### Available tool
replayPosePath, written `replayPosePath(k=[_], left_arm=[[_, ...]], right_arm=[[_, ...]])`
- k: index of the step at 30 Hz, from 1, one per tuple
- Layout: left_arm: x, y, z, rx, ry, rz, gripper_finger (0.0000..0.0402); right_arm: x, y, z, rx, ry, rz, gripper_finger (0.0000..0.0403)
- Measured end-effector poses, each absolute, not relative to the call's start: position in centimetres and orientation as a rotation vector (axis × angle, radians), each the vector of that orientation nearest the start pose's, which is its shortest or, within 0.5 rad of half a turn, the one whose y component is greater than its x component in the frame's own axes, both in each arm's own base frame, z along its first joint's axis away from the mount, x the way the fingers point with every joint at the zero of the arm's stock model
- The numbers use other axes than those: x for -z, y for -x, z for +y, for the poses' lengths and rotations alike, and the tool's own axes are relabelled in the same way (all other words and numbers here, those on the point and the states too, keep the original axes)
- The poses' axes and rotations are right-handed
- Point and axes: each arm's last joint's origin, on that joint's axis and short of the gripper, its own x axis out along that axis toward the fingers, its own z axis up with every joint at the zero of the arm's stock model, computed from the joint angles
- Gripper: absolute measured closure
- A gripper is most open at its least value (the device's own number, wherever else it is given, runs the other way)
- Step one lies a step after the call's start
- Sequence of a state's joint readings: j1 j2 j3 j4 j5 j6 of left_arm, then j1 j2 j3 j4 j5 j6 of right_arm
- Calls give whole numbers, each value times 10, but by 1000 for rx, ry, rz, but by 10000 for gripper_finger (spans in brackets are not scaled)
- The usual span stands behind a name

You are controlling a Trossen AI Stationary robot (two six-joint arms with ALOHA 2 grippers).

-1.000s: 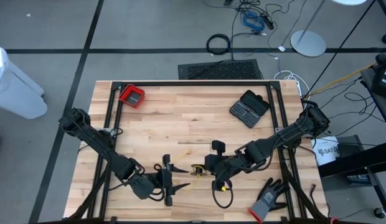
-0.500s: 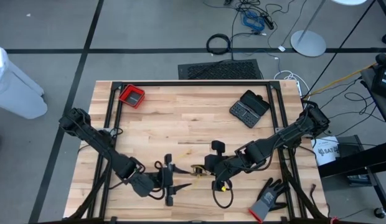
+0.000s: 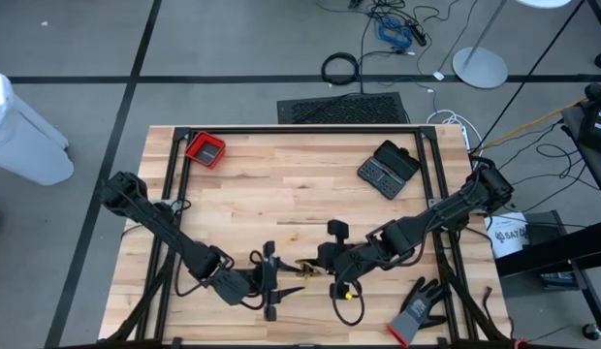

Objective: Coil cords
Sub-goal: Coil the yellow cable wire onto the spool

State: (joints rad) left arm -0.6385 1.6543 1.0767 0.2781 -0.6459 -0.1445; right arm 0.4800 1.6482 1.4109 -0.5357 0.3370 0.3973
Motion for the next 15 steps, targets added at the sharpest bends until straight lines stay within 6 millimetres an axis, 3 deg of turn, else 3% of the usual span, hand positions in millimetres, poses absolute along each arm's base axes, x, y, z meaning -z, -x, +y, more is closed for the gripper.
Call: replayPosePath(k=[15], left_arm=[[-257,-305,-205,-36,-37,232,213]], right_arm=[[-300,-324,157,13,-67,731,403]])
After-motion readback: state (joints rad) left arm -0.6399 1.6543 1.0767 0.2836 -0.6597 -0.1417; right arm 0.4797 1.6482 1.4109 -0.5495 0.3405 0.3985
